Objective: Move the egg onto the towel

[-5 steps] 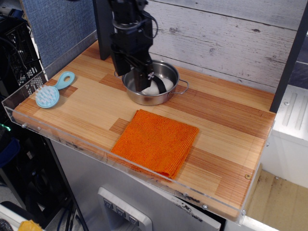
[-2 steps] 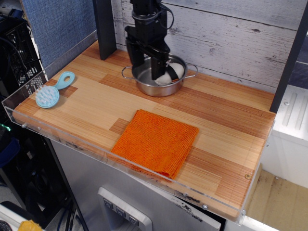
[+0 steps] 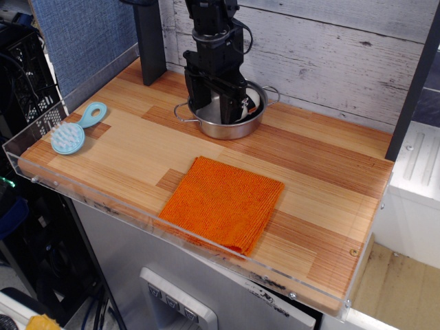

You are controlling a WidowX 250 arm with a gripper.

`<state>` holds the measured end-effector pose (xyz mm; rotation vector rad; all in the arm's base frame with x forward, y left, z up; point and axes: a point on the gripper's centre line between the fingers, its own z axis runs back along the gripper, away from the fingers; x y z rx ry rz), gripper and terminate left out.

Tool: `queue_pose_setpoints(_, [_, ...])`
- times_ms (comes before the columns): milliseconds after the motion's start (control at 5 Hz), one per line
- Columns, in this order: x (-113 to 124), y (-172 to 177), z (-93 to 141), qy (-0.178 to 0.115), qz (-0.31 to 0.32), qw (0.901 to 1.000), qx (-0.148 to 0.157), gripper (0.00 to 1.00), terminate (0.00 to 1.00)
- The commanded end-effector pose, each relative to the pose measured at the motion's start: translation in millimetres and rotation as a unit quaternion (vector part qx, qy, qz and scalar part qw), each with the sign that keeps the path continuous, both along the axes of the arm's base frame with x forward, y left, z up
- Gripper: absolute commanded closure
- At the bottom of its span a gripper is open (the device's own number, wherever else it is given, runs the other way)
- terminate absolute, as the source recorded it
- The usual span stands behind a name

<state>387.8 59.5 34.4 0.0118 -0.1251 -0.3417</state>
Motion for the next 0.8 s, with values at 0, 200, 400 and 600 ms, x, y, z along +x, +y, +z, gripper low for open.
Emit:
queue_pose_setpoints(0, [11.2,0.8,14.1,-0.025,0.001,0.9997,0.004,0.0,0.0])
queue_pose_setpoints(200, [19.7,0.0,1.8,-0.013,0.009,0.9999,0.003,0.0,0.0])
queue_pose_setpoints(400, [26.3,-2.7,-7.6,-0.004,0.01,0.9999,0.005,0.0,0.0])
queue_pose_setpoints(600, [27.4,-4.3,-11.2,-0.005,0.007,0.9999,0.009,0.0,0.0])
